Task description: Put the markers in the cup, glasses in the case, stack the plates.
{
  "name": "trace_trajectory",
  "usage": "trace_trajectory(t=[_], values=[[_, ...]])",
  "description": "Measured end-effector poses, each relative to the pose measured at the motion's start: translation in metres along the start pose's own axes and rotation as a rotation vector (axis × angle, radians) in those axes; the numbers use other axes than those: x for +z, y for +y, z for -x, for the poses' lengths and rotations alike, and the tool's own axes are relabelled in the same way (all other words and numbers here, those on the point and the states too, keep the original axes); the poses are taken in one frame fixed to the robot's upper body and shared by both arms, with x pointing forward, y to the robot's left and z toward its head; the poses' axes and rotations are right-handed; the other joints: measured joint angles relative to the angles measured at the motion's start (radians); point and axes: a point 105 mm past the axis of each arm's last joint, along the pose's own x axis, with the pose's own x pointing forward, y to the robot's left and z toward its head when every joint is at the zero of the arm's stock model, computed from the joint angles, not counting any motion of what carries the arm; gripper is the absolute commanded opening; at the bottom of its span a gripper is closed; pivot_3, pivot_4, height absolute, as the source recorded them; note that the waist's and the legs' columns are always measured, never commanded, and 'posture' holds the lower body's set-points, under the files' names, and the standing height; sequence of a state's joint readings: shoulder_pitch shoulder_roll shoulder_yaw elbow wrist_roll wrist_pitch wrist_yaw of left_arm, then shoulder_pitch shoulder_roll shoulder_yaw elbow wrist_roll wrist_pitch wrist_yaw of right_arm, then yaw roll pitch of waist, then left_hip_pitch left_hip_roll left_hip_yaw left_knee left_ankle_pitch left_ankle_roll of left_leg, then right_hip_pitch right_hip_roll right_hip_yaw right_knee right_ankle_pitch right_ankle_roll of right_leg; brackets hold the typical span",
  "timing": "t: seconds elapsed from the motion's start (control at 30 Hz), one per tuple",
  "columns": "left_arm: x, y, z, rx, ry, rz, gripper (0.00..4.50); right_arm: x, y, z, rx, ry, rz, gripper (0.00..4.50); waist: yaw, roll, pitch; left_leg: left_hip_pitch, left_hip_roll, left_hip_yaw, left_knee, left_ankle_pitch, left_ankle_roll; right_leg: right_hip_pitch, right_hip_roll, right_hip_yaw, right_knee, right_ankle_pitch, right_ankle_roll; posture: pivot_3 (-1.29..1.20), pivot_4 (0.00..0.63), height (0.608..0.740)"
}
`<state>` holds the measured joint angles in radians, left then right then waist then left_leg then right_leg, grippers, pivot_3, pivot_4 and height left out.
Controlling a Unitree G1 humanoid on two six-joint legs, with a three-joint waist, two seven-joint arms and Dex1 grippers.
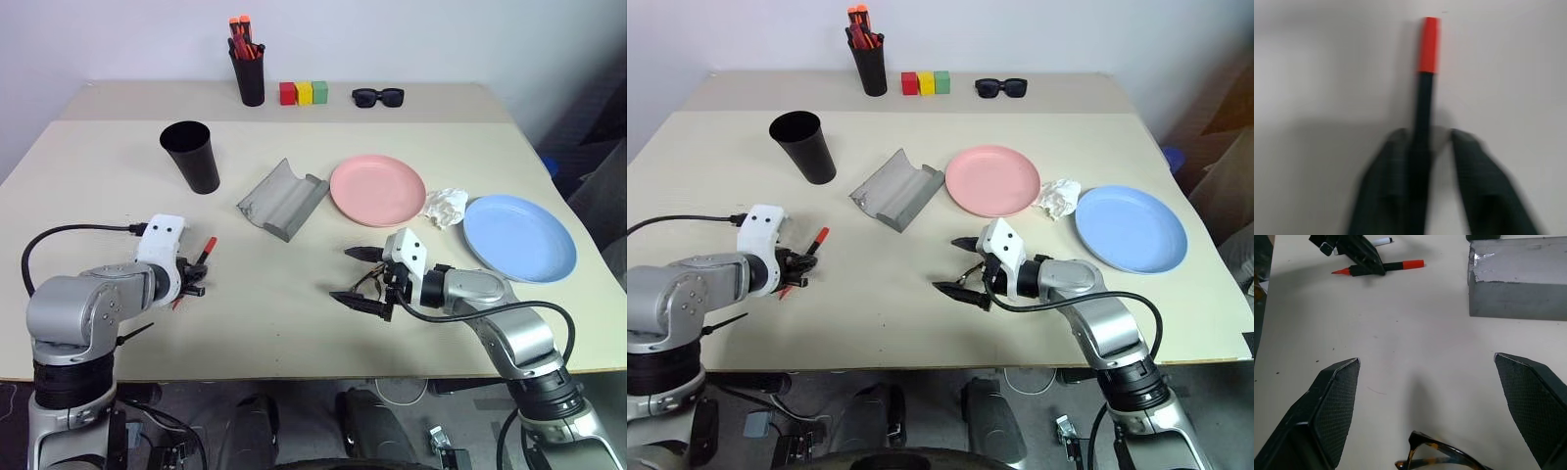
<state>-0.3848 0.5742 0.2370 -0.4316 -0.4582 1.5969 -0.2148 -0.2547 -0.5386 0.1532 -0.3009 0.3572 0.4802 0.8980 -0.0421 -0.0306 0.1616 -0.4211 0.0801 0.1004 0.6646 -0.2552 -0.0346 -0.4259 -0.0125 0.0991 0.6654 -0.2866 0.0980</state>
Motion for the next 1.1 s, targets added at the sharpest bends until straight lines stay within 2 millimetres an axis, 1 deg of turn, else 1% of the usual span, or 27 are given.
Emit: trace_trajectory(t=[0.1,0.17,0.23,0.3,0.37,0.43,0.47,0.5,0.53,0.6,0.63,0.67,0.77,0.87,0.93,0.97,1.1], values=[[0.006,-0.001,-0.004,0.007,-0.053,0.017,0.06,0.002,0.001,0.000,-0.004,-0.004,0.008,4.50,0.003,0.000,0.000,0.000,0.000,0.000,0.000,0.000,0.000,0.000,0.000,0.000,0.000,0.000,0.000,0.00,0.150,0.722],[0.014,0.005,-0.007,0.051,-0.154,0.021,0.06,0.003,-0.001,-0.004,-0.025,-0.013,0.025,4.50,0.004,-0.001,0.000,0.000,0.000,0.000,0.000,0.000,0.000,0.000,0.000,0.000,0.000,0.000,0.000,0.00,0.150,0.722],[0.037,0.014,-0.002,0.115,-0.324,0.020,0.06,0.011,-0.008,-0.014,-0.077,-0.058,0.045,4.50,0.000,-0.003,0.001,-0.001,0.001,0.000,0.000,0.001,-0.002,-0.001,0.001,0.000,0.000,0.001,-0.001,0.00,0.150,0.722],[0.067,0.020,0.015,0.147,-0.533,0.042,0.06,0.025,-0.015,-0.027,-0.129,-0.116,0.081,4.50,0.000,-0.002,0.001,-0.001,0.001,0.000,0.000,0.001,-0.002,-0.001,0.001,0.000,0.000,0.001,-0.001,0.00,0.150,0.722],[0.085,0.026,0.030,0.181,-0.665,0.047,0.06,0.034,-0.021,-0.034,-0.175,-0.145,0.117,4.50,0.001,-0.002,0.001,-0.001,0.000,0.000,0.000,0.001,-0.002,-0.001,0.000,0.000,0.000,0.001,-0.001,0.00,0.150,0.722],[0.105,0.033,0.046,0.239,-0.806,0.034,0.06,0.036,-0.031,-0.046,-0.251,-0.149,0.149,4.50,0.001,-0.003,0.001,-0.002,0.000,0.000,0.000,0.001,-0.002,-0.001,0.000,0.000,0.000,0.001,-0.001,0.00,0.150,0.722],[0.119,0.037,0.056,0.283,-0.888,0.026,0.06,0.036,-0.035,-0.054,-0.286,-0.151,0.153,4.50,0.003,-0.003,0.001,-0.002,0.000,0.000,0.000,0.001,-0.002,-0.001,0.000,0.000,0.000,0.001,-0.001,0.00,0.150,0.722],[0.129,0.040,0.063,0.316,-0.943,0.021,0.06,0.037,-0.036,-0.060,-0.307,-0.160,0.155,4.50,0.005,-0.003,0.001,-0.002,0.000,0.000,0.000,0.001,-0.002,-0.001,0.000,0.000,0.000,0.001,-0.001,0.00,0.150,0.722],[0.140,0.044,0.069,0.359,-1.001,0.018,0.06,0.040,-0.038,-0.066,-0.336,-0.177,0.161,4.50,0.006,-0.003,0.001,-0.002,0.000,0.000,0.000,0.001,-0.002,-0.001,0.000,0.000,0.000,0.001,-0.001,0.00,0.150,0.722],[0.161,0.049,0.073,0.421,-1.080,0.011,0.06,0.047,-0.044,-0.077,-0.403,-0.212,0.173,4.50,0.007,-0.003,0.001,-0.002,0.000,0.001,0.001,0.001,-0.002,-0.001,0.000,0.000,0.000,0.001,-0.001,0.00,0.150,0.722],[0.168,0.048,0.072,0.433,-1.099,0.004,0.06,0.051,-0.047,-0.081,-0.433,-0.227,0.179,4.50,0.009,-0.003,0.001,-0.002,0.000,0.001,0.001,0.001,-0.002,-0.001,0.000,0.000,0.000,0.002,0.000,0.00,0.150,0.722],[0.178,0.048,0.065,0.454,-1.114,-0.014,0.06,0.057,-0.053,-0.085,-0.474,-0.246,0.177,4.50,0.011,-0.003,0.001,-0.002,0.000,0.001,0.001,0.001,-0.002,-0.001,0.000,-0.001,0.000,0.002,0.001,0.00,0.150,0.722],[0.199,0.044,0.047,0.498,-1.133,-0.071,0.06,0.069,-0.063,-0.093,-0.534,-0.289,0.155,4.50,0.013,-0.003,0.001,-0.003,0.000,0.001,0.001,0.001,-0.002,-0.001,0.000,-0.001,0.000,0.003,0.002,0.00,0.150,0.722],[0.219,0.040,0.032,0.521,-1.166,-0.113,0.06,0.069,-0.066,-0.097,-0.542,-0.297,0.148,4.50,0.021,-0.003,0.001,-0.004,0.000,0.002,0.001,0.001,-0.002,-0.003,0.000,-0.001,0.000,0.003,0.002,0.00,0.150,0.722],[0.224,0.038,0.024,0.520,-1.182,-0.118,0.06,0.065,-0.068,-0.097,-0.545,-0.291,0.140,4.50,0.023,-0.003,0.001,-0.005,0.000,0.003,0.000,0.001,-0.002,-0.005,0.000,-0.001,-0.001,0.003,0.002,0.00,0.150,0.722],[0.225,0.038,0.018,0.515,-1.180,-0.109,0.06,0.065,-0.068,-0.097,-0.547,-0.292,0.138,4.50,0.023,-0.003,0.001,-0.006,0.001,0.003,0.000,0.001,-0.002,-0.005,0.000,-0.001,-0.001,0.003,0.002,0.00,0.150,0.722],[0.219,0.031,-0.006,0.476,-1.167,-0.082,0.06,0.067,-0.067,-0.098,-0.542,-0.307,0.140,4.50,0.023,-0.003,0.001,-0.006,0.001,0.003,0.000,0.001,-0.002,-0.006,0.001,-0.001,0.000,0.003,0.003,0.00,0.150,0.722]])
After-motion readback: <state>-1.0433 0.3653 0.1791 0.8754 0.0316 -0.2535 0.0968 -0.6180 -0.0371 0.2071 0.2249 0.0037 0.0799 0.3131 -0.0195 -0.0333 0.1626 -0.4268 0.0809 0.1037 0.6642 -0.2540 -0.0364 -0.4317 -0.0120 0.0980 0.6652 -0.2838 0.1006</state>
